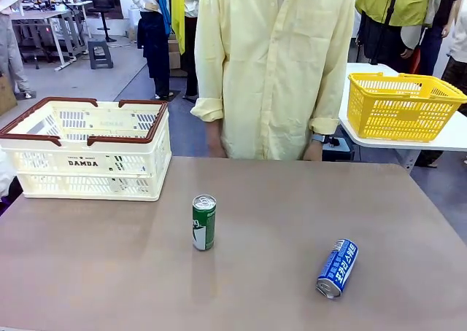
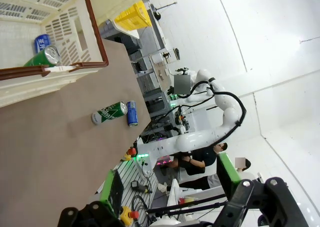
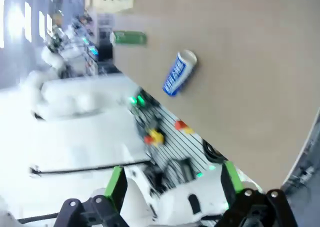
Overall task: Place the drinks into the Shopping basket.
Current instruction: Pick up one drink and place it into the Shopping basket.
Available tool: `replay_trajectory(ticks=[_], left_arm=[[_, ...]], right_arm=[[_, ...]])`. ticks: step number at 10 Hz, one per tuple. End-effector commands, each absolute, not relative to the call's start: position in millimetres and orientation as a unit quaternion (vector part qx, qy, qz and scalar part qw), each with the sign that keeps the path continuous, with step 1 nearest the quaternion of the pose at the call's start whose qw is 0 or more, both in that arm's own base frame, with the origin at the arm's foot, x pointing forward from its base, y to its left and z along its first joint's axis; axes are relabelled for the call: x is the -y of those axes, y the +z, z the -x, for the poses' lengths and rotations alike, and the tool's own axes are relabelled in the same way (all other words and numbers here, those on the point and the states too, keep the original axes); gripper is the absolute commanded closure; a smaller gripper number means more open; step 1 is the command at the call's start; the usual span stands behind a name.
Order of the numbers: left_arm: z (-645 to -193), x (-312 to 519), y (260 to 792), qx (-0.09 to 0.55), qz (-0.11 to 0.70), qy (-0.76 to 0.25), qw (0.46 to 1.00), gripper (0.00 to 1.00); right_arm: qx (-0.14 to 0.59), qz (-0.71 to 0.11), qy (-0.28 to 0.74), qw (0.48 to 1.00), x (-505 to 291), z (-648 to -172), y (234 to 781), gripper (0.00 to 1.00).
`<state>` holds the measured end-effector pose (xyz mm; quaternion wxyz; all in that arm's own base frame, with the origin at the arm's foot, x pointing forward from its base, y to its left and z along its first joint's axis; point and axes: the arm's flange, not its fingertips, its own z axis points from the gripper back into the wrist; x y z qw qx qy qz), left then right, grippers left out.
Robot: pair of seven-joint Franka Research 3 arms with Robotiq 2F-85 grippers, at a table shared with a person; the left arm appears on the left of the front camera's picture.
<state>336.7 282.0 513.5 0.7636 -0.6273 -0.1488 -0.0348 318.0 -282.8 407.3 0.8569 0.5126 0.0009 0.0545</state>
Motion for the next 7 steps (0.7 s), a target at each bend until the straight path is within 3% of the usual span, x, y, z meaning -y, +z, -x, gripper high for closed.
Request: replay_trajectory(ticks=[1,2,7], left_arm=[[-335,-280,516,0.150,0.628,-0.036,0.763,0.00],[-335,-280,516,0.150,0.628,-0.036,0.763,0.00],[-337,-282,514,0.149,0.627,-0.035,0.764,0.00]], right_arm=[[0.225,-0.643,-0.113,0.723,292,-333,400,0.00],[-0.001,-0.513,0.054,0.857,283,-318,407,0.00],[-0.001,-0.513,0.054,0.857,283,-318,407,0.00]])
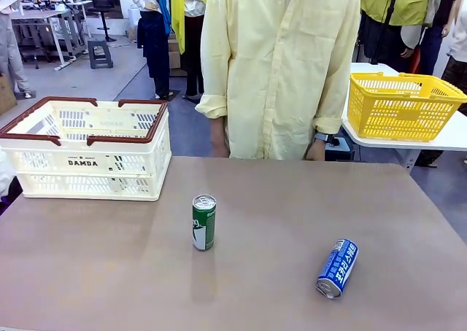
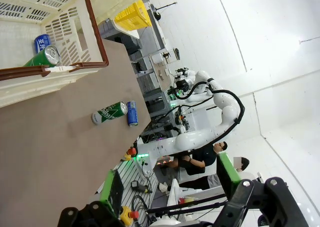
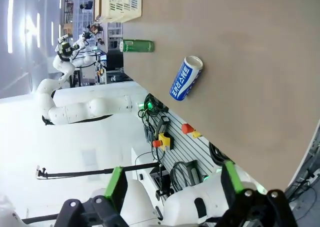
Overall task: Place the drinks into the Shopping basket.
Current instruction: Pick up one drink and place it into the Shopping basket.
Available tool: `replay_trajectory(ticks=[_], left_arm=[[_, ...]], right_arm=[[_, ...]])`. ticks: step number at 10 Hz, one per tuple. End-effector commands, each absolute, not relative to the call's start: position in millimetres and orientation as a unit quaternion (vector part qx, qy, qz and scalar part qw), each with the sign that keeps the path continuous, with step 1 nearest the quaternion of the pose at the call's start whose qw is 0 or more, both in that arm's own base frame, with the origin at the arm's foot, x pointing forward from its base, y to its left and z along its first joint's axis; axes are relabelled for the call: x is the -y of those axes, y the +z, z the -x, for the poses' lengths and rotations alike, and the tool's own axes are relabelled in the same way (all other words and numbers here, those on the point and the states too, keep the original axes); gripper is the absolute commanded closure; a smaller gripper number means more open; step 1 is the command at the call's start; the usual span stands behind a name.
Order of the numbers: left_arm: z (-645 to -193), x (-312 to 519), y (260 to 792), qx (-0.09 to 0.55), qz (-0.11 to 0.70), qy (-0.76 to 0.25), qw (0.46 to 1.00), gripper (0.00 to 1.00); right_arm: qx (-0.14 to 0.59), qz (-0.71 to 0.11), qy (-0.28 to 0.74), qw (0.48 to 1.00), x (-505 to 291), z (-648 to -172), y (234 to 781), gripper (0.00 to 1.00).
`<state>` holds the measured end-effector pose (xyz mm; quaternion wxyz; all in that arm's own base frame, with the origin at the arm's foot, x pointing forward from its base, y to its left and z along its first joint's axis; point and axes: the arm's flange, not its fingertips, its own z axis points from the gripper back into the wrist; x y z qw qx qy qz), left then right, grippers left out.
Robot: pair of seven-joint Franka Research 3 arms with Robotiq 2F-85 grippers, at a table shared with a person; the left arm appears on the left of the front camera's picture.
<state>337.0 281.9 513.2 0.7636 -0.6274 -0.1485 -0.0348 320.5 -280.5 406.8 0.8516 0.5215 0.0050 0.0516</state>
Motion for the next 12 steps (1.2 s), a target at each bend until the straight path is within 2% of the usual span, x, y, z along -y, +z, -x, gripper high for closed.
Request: replay_trajectory(ticks=[1,2,4,5,6,7,9,10,11,12], left_arm=[[-353,-261,542,0.128,0.633,-0.059,0.761,0.00],[-369,-190,566,0.060,0.593,-0.117,0.794,0.00],[-389,-48,577,-0.048,0.477,-0.216,0.851,0.00],[-379,15,579,-0.057,0.366,-0.232,0.900,0.00],[-361,82,574,-0.050,0.303,-0.234,0.923,0.00],[-339,126,563,-0.063,0.305,-0.249,0.917,0.00],[-314,207,521,-0.023,0.288,-0.243,0.926,0.00],[-312,239,503,0.001,0.279,-0.220,0.935,0.00],[-331,242,492,0.041,0.287,-0.196,0.937,0.00],[-304,227,522,-0.028,0.274,-0.252,0.928,0.00]], right_arm=[[-0.001,-0.513,0.054,0.857,283,-318,407,0.00],[-0.001,-0.513,0.054,0.857,283,-318,407,0.00],[-0.001,-0.513,0.054,0.857,283,-318,407,0.00],[-0.001,-0.513,0.054,0.857,283,-318,407,0.00],[-0.001,-0.513,0.054,0.857,283,-318,407,0.00],[-0.001,-0.513,0.054,0.857,283,-318,407,0.00],[-0.001,-0.513,0.054,0.857,283,-318,407,0.00],[-0.001,-0.513,0.054,0.857,283,-318,407,0.00],[-0.001,-0.513,0.054,0.857,283,-318,407,0.00],[-0.001,-0.513,0.054,0.857,283,-318,407,0.00]])
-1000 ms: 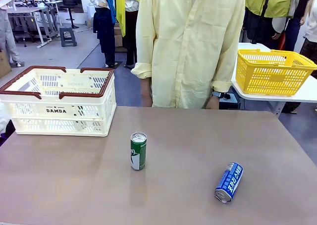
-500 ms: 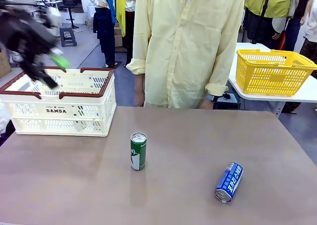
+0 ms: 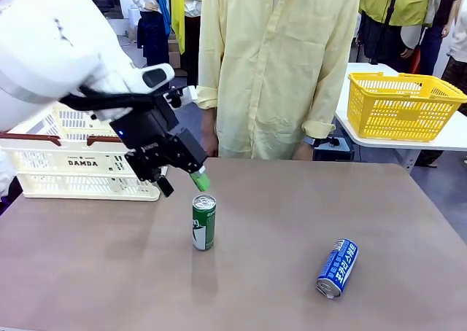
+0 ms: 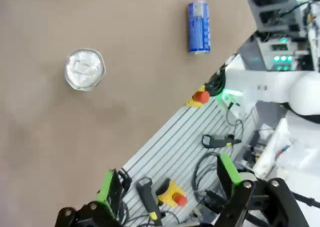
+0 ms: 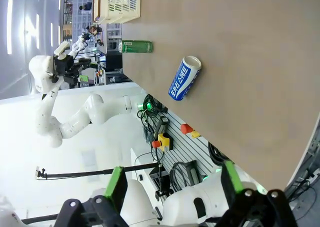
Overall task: Place the drinks into the Shopping basket.
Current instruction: Pick up one drink and place it into the Shopping basket.
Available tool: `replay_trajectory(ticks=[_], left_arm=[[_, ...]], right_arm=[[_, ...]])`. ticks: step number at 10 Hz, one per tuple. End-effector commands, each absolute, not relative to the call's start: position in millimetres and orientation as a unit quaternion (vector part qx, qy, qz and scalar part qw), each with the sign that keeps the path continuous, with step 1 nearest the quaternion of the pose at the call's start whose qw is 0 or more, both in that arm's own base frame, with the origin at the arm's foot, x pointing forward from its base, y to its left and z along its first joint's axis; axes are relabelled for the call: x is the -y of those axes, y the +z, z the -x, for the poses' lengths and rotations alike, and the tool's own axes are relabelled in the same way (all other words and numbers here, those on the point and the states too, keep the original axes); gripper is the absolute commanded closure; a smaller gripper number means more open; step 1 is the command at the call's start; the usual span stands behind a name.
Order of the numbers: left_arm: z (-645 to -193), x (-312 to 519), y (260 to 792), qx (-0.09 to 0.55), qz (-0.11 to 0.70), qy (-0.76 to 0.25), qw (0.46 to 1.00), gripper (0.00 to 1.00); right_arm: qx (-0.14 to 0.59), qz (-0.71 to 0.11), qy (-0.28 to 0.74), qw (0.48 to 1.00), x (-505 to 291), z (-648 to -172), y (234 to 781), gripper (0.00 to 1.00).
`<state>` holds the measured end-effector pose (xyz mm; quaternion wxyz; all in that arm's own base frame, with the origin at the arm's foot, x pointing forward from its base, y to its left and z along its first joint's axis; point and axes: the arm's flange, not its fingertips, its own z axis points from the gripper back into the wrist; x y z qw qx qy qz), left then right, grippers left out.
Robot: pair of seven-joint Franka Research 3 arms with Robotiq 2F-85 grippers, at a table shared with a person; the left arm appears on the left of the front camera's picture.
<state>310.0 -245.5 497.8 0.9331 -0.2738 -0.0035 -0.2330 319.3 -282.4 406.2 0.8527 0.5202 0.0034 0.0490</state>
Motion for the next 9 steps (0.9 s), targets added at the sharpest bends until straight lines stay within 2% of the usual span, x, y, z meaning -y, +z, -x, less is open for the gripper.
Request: replay_trajectory(ticks=[1,4,5,7,9], left_arm=[[-304,227,522,-0.028,0.274,-0.252,0.928,0.00],[-307,234,510,-0.015,0.277,-0.247,0.928,0.00],[-318,250,507,0.000,0.213,-0.172,0.962,0.00],[-339,292,491,-0.017,0.106,-0.103,0.989,0.00],[-341,308,474,-0.015,0.047,-0.065,0.997,0.00]], right_arm=[[-0.001,-0.513,0.054,0.857,283,-318,407,0.00],[-0.001,-0.513,0.054,0.857,283,-318,407,0.00],[-0.001,-0.513,0.054,0.857,283,-318,407,0.00],[-0.001,-0.513,0.054,0.857,283,-318,407,0.00],[-0.001,-0.513,0.054,0.857,283,-318,407,0.00]])
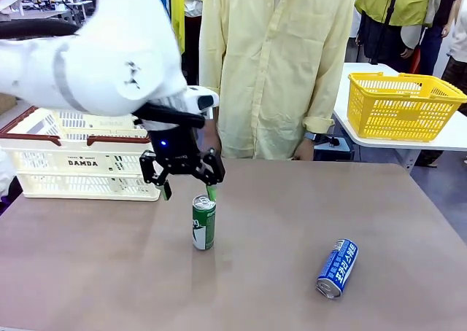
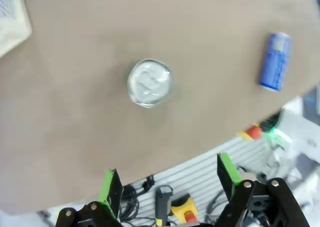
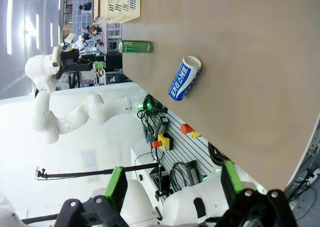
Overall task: Place the drinks into the Shopping basket.
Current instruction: Pick up one drink and place it into the Shopping basket.
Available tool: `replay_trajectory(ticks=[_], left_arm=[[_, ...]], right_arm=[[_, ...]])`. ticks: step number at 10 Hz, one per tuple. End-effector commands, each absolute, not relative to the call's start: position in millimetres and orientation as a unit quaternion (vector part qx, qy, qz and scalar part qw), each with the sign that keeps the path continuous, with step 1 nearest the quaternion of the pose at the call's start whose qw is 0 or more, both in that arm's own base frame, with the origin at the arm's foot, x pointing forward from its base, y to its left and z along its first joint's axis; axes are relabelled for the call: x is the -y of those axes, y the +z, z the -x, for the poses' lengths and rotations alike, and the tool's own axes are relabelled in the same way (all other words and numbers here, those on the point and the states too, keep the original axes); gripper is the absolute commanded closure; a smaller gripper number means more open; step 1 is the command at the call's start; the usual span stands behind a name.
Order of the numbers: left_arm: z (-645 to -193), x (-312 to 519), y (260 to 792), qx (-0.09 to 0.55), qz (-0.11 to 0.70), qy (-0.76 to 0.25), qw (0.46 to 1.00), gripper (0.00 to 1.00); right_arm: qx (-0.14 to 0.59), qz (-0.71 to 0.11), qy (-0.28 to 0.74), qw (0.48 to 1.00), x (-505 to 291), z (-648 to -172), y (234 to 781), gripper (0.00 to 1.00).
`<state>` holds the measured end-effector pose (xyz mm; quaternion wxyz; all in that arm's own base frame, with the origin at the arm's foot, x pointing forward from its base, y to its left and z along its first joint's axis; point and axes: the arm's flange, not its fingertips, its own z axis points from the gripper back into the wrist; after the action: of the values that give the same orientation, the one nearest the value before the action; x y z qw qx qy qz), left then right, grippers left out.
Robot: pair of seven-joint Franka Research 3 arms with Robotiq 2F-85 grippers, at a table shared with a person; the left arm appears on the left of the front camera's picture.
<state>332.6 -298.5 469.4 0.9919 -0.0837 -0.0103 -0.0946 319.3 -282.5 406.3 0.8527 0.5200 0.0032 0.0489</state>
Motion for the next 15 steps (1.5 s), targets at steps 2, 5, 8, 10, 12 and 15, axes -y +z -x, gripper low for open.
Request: replay_trajectory(ticks=[2,5,8,10,12,15], left_arm=[[-339,315,456,0.007,0.015,-0.048,0.999,0.00],[-334,319,440,0.069,0.046,-0.065,0.994,0.00],[-337,326,418,0.057,0.043,-0.069,0.995,0.00],[-339,333,406,0.070,0.032,-0.082,0.994,0.00],[-341,342,396,0.083,0.010,-0.090,0.992,0.00],[-347,343,388,0.082,0.012,-0.097,0.992,0.00]], right_arm=[[-0.001,-0.513,0.054,0.857,283,-318,407,0.00],[-0.001,-0.513,0.054,0.857,283,-318,407,0.00],[-0.001,-0.513,0.054,0.857,283,-318,407,0.00],[-0.001,-0.513,0.054,0.857,283,-318,407,0.00],[-0.001,-0.513,0.054,0.857,283,-318,407,0.00],[-0.001,-0.513,0.054,0.857,283,-318,407,0.00]])
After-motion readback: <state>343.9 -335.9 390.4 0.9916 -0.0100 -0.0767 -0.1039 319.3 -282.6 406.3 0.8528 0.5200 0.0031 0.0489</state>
